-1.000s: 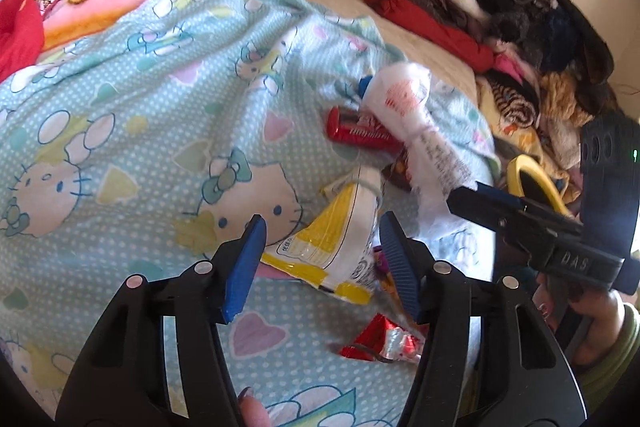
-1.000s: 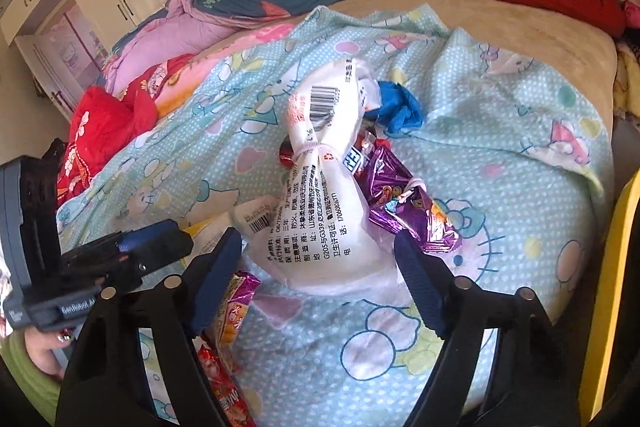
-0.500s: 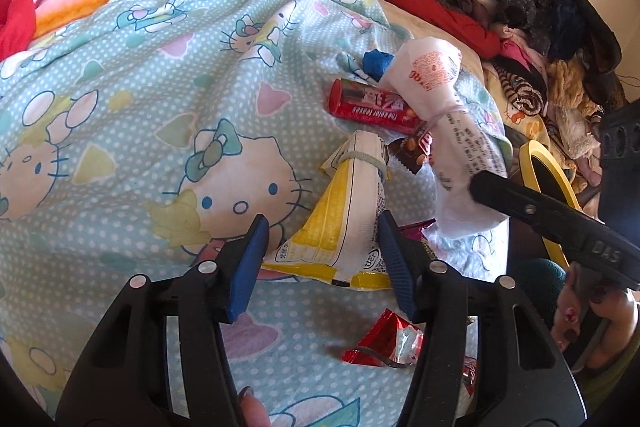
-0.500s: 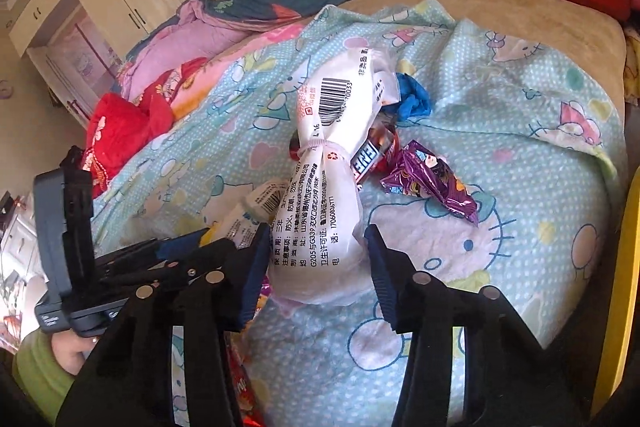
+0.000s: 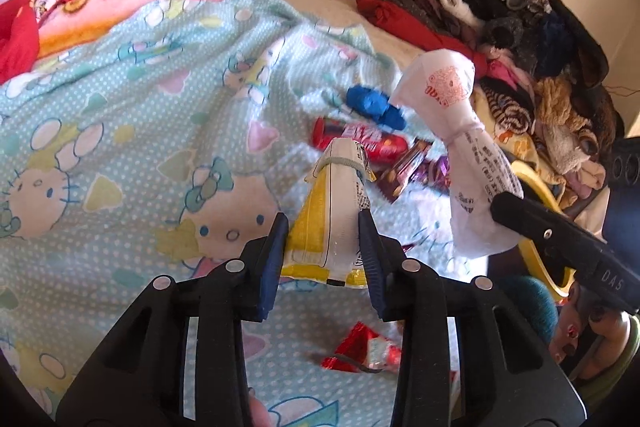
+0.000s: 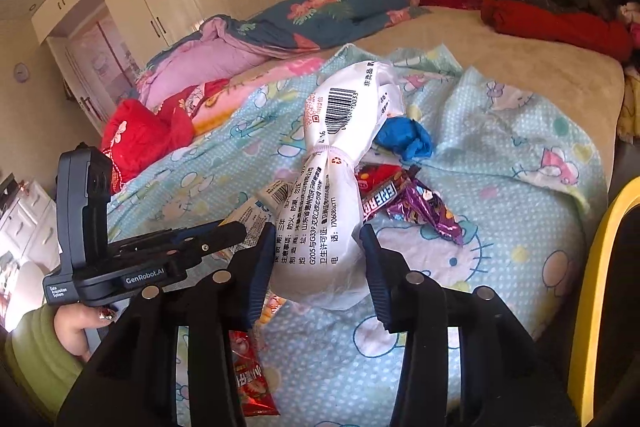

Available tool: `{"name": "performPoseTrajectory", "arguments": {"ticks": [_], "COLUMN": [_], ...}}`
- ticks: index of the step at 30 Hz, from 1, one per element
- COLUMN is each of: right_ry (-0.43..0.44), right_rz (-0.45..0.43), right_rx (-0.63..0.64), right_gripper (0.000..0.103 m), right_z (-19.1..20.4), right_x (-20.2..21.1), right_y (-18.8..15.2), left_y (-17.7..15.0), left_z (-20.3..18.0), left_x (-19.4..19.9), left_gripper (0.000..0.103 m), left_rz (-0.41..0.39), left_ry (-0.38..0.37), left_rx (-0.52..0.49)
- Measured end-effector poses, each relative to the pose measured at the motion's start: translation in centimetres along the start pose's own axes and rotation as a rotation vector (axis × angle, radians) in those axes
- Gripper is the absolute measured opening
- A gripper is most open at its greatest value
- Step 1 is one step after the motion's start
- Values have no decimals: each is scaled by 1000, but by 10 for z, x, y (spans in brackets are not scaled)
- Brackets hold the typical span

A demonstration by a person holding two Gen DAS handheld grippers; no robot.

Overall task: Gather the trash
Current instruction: 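Grasp the yellow-white packet with the left tool while the right tool grasps the white barcode bag, then carry the yellow packet and white bag with both tools over the yellow-rimmed bin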

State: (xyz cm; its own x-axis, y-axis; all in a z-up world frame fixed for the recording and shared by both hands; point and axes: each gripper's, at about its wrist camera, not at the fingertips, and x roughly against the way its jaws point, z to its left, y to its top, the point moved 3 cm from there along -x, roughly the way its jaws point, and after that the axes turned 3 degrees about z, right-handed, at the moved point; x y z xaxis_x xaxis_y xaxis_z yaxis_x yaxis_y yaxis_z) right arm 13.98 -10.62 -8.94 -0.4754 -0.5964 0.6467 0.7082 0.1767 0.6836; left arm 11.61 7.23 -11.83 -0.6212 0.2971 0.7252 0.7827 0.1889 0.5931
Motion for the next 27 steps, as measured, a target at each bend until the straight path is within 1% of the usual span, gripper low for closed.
{"name": "performPoseTrajectory", "arguments": {"ticks": [4, 9, 17, 27], "right_ry": [1, -2, -10, -28], "right_rz": [-30, -50, -84, -129], "right_rx": [13, 24, 26, 14], "right_gripper": [41, 41, 41, 41], "right_z": [2, 1, -3, -13], "right_x": [10, 19, 36, 60], "right_y": [4, 6, 8, 9], "left_y": [10, 18, 23, 24], "left_z": [-10, -21, -37, -65], "left_x": [15, 27, 35, 36], "left_gripper": [28, 28, 28, 28], "left_rz": [-57, -102, -128, -136], "left_ry": [-10, -17, -26, -46], "left_rx": [-9, -24, -46, -90]}}
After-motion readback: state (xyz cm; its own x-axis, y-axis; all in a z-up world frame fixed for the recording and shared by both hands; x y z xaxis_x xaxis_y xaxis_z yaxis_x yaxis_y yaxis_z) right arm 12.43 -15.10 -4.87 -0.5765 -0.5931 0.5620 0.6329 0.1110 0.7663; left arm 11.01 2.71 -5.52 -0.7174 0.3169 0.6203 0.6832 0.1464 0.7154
